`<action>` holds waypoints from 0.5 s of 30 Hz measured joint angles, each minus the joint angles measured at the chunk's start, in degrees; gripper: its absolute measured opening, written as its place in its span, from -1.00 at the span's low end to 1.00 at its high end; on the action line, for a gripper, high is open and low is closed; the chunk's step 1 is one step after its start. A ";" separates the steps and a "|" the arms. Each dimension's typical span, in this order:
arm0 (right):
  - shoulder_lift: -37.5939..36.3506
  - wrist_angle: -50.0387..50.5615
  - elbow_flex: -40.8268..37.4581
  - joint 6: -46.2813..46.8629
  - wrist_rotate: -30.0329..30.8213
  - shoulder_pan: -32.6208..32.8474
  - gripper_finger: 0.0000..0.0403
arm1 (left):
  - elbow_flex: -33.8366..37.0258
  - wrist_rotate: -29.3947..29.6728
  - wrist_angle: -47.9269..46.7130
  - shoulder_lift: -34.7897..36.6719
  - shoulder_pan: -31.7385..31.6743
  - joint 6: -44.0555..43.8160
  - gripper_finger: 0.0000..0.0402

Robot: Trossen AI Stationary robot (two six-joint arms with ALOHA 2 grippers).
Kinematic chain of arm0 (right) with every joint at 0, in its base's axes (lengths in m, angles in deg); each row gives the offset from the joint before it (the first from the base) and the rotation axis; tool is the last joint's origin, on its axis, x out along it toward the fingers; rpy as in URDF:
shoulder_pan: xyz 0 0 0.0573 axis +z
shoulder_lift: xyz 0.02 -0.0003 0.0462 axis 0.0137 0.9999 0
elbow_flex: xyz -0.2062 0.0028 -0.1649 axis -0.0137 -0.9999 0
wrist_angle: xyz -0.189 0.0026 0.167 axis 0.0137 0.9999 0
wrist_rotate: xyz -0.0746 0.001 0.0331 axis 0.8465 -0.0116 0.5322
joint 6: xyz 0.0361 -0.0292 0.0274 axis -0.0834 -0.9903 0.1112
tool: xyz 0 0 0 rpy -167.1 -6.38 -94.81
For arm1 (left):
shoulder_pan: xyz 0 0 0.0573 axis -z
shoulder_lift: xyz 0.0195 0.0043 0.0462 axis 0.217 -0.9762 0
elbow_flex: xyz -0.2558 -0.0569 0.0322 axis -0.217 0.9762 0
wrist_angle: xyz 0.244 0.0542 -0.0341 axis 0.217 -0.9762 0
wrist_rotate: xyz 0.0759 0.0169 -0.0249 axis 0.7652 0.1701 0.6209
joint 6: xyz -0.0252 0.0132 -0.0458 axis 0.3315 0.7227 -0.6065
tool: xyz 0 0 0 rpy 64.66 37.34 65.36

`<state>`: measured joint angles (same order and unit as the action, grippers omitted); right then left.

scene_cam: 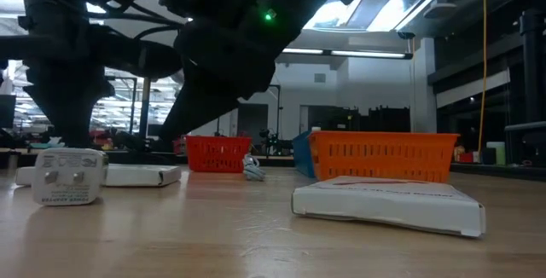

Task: Pick and place items into bin
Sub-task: Put the left white card reader box into the blue bin

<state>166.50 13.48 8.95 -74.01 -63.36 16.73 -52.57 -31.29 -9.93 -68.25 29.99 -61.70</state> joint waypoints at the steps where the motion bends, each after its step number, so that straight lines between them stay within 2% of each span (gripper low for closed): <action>1: 0.00 -0.01 0.00 0.01 0.00 0.00 0.07 | 0.00 0.01 0.03 -0.36 0.02 0.01 -0.99; 15: -0.02 0.02 0.00 0.20 0.00 0.00 0.07 | 0.00 -0.01 2.44 -2.48 0.02 1.52 -0.99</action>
<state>166.48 13.50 8.95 -73.81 -63.36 16.73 -52.57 -31.30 -7.49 -70.74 30.01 -60.18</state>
